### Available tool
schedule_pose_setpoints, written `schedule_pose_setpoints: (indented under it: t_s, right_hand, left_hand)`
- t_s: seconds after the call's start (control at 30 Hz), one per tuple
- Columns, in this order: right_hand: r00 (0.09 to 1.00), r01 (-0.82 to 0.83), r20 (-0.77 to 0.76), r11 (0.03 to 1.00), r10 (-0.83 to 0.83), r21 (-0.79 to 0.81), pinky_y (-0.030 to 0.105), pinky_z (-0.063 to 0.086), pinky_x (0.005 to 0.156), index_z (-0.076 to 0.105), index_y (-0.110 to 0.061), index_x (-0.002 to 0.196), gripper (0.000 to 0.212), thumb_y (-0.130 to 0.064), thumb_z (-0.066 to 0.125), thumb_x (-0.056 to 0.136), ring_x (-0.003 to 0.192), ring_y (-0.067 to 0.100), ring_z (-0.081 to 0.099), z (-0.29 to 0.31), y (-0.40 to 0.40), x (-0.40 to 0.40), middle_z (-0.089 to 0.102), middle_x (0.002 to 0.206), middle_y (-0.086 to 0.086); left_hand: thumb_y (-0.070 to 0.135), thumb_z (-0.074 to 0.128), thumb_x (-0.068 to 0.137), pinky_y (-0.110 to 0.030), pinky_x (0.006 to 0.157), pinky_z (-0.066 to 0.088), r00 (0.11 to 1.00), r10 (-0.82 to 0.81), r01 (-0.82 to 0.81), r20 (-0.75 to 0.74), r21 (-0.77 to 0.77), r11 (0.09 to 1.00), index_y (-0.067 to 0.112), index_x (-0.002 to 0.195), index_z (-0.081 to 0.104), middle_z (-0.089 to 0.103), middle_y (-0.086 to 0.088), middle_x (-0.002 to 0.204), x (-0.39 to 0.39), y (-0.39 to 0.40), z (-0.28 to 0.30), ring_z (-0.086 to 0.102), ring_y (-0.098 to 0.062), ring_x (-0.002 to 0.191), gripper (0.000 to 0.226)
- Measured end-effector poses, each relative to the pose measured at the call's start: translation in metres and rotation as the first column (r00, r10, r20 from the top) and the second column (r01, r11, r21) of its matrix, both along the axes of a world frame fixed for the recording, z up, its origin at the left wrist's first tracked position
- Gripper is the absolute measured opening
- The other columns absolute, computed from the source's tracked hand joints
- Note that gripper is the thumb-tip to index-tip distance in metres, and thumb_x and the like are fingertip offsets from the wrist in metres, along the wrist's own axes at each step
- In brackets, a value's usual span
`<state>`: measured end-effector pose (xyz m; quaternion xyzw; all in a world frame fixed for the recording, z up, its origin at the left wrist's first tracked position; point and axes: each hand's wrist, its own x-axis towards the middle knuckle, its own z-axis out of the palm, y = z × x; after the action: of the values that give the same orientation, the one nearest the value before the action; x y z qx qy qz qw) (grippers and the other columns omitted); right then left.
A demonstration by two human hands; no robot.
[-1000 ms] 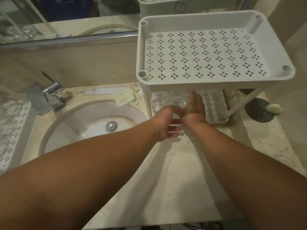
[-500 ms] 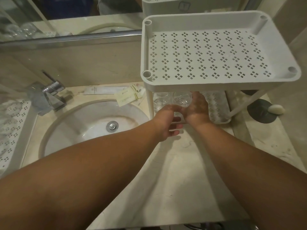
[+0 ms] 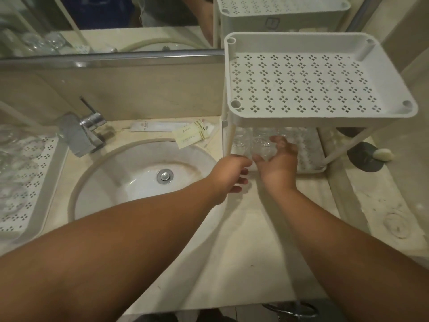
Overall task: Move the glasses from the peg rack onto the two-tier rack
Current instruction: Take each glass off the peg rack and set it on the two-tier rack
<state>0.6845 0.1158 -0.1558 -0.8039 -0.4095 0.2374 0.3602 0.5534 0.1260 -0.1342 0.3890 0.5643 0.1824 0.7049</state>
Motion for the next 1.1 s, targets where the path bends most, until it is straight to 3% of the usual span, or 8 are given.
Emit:
schedule_pose_setpoints:
  t_s: [0.1, 0.17, 0.23, 0.43, 0.57, 0.77, 0.9, 1.1]
  right_hand:
    - [1.000, 0.031, 0.001, 0.999, -0.031, 0.039, 0.017, 0.046, 0.074, 0.055, -0.021, 0.119, 0.041, -0.018, 0.075, 0.084, 0.083, 0.020, 0.059, 0.008, -0.015, -0.020, 0.045, 0.125, 0.008]
    - [1.000, 0.026, -0.016, 0.997, -0.025, 0.074, 0.002, 0.035, 0.062, 0.057, -0.018, 0.119, 0.038, -0.017, 0.074, 0.085, 0.074, 0.013, 0.053, 0.014, -0.026, -0.037, 0.047, 0.119, 0.005]
    - [0.999, 0.035, -0.035, 0.993, -0.031, 0.113, 0.000, 0.035, 0.059, 0.059, -0.018, 0.115, 0.033, -0.019, 0.072, 0.085, 0.068, 0.008, 0.052, 0.021, -0.037, -0.056, 0.050, 0.114, 0.002]
    - [0.992, 0.032, -0.123, 0.987, -0.012, 0.160, 0.004, 0.040, 0.062, 0.058, -0.026, 0.107, 0.024, -0.019, 0.069, 0.086, 0.062, -0.002, 0.055, 0.036, -0.065, -0.119, 0.056, 0.109, 0.002]
    - [0.989, -0.065, -0.123, 0.986, 0.084, 0.157, 0.018, 0.045, 0.065, 0.057, -0.033, 0.108, 0.027, -0.021, 0.066, 0.086, 0.062, 0.002, 0.057, 0.043, -0.068, -0.164, 0.058, 0.109, -0.003]
    - [0.958, -0.245, -0.106, 0.953, 0.266, 0.177, 0.009, 0.043, 0.059, 0.054, -0.037, 0.115, 0.034, -0.024, 0.064, 0.086, 0.065, 0.002, 0.058, 0.059, -0.053, -0.247, 0.054, 0.116, -0.017]
    - [0.913, -0.357, -0.140, 0.917, 0.382, 0.175, 0.010, 0.043, 0.061, 0.051, -0.041, 0.114, 0.036, -0.023, 0.062, 0.086, 0.064, 0.004, 0.058, 0.067, -0.047, -0.302, 0.056, 0.118, -0.016]
    - [0.835, -0.512, -0.165, 0.851, 0.525, 0.118, 0.031, 0.050, 0.058, 0.050, -0.041, 0.116, 0.037, -0.022, 0.060, 0.086, 0.059, 0.015, 0.062, 0.072, -0.043, -0.372, 0.061, 0.068, 0.001]
  left_hand:
    - [0.025, 0.059, 0.092, -0.034, 0.070, 0.048, 1.000, 0.010, -0.010, 0.005, 0.038, 0.999, 0.027, 0.091, 0.065, 0.060, -0.003, 0.093, -0.028, -0.004, 0.006, 0.061, -0.023, 0.076, 0.006]
    - [0.022, 0.061, 0.091, -0.034, 0.069, 0.048, 1.000, 0.017, -0.016, -0.012, 0.083, 0.996, 0.025, 0.097, 0.066, 0.063, -0.003, 0.094, -0.050, -0.008, 0.009, 0.063, -0.022, 0.076, 0.008]
    - [0.021, 0.062, 0.090, -0.033, 0.070, 0.048, 0.998, -0.001, 0.010, -0.055, 0.155, 0.988, 0.023, 0.102, 0.065, 0.065, -0.001, 0.098, -0.073, -0.012, 0.011, 0.066, -0.021, 0.079, 0.012]
    - [0.024, 0.063, 0.083, -0.032, 0.071, 0.050, 0.997, -0.006, 0.028, -0.078, 0.282, 0.959, 0.023, 0.104, 0.064, 0.061, 0.003, 0.093, -0.148, -0.029, 0.037, 0.071, -0.018, 0.080, 0.022]
    - [0.031, 0.059, 0.072, -0.035, 0.071, 0.052, 0.998, 0.023, -0.003, -0.052, 0.361, 0.932, 0.025, 0.106, 0.064, 0.060, 0.004, 0.098, -0.196, -0.041, 0.062, 0.074, -0.019, 0.079, 0.034]
    - [0.017, 0.065, 0.087, -0.034, 0.076, 0.054, 0.990, 0.108, -0.050, -0.089, 0.494, 0.868, 0.027, 0.106, 0.064, 0.061, 0.004, 0.109, -0.271, -0.053, 0.078, 0.073, -0.019, 0.078, 0.021]
    - [0.022, 0.066, 0.081, -0.034, 0.080, 0.055, 0.976, 0.186, -0.097, -0.113, 0.543, 0.834, 0.029, 0.106, 0.063, 0.061, 0.008, 0.113, -0.322, -0.066, 0.086, 0.071, -0.019, 0.086, 0.026]
    - [0.026, 0.063, 0.079, -0.025, 0.068, 0.047, 0.952, 0.261, -0.105, -0.160, 0.630, 0.770, 0.036, 0.111, 0.059, 0.054, 0.016, 0.124, -0.392, -0.089, 0.091, 0.064, -0.004, 0.062, 0.034]
